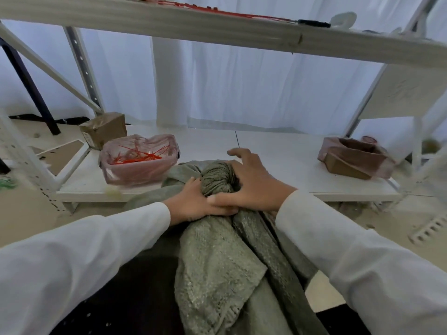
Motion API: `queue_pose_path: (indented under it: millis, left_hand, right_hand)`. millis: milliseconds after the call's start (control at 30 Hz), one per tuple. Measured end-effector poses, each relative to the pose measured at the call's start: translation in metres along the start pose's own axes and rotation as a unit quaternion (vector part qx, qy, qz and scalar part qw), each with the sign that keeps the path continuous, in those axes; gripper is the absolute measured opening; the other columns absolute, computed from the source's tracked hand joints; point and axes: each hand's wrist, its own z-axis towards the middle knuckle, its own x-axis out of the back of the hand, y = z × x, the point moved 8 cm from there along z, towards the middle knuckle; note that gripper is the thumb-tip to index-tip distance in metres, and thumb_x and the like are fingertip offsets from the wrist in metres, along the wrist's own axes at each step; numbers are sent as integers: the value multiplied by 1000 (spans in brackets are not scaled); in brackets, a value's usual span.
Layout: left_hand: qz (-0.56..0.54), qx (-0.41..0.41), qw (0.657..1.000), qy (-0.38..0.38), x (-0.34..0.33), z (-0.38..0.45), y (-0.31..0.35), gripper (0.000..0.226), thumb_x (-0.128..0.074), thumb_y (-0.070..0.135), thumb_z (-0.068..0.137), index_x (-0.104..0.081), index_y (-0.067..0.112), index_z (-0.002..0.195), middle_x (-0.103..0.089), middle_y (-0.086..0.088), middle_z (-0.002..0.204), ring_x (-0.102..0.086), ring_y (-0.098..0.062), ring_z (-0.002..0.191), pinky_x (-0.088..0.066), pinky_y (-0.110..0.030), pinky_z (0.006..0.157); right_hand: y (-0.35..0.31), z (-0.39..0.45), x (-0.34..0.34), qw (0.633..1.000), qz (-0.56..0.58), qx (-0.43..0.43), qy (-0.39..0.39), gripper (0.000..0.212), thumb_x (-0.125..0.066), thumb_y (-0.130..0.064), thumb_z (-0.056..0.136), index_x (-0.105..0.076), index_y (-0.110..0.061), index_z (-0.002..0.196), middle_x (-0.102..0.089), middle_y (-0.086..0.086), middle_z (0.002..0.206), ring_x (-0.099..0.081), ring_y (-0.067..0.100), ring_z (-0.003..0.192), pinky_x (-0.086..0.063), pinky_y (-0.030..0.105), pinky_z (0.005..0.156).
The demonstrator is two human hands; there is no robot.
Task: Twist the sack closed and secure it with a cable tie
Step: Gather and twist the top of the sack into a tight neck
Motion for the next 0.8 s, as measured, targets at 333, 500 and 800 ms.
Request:
queue_pose_path:
  millis: [333,500,800]
  left_hand:
    - [115,-108,985,76,0,0,34,87,-48,69,45,-63,9,106,-67,-13,104,-61,-31,102,-47,-46,92]
    - [128,-163,967,146,7,-8,36,69,-56,64,53,-62,17,103,-66,-6,96,-61,-28,94,-47,-46,87]
    - [109,-99,989,-20,-13,-22,39,110,-72,49,50,-8,32,138,-32,4,139,-26,-14,137,-12,-32,118]
  right_hand:
    - [-10,-2,3,985,-100,-124,64,107,-64,-76,58,-28,-17,139,-40,9,134,-41,31,124,-36,43,101]
    - [-17,-7,10,992,-115,-58,11,79,-69,-67,63,-43,-10,110,-52,1,93,-54,22,87,-41,31,72]
    - [-42,-16,10,960,-252,115,41,61,-68,-53,71,-44,-9,106,-62,5,88,-45,20,67,-36,30,63]
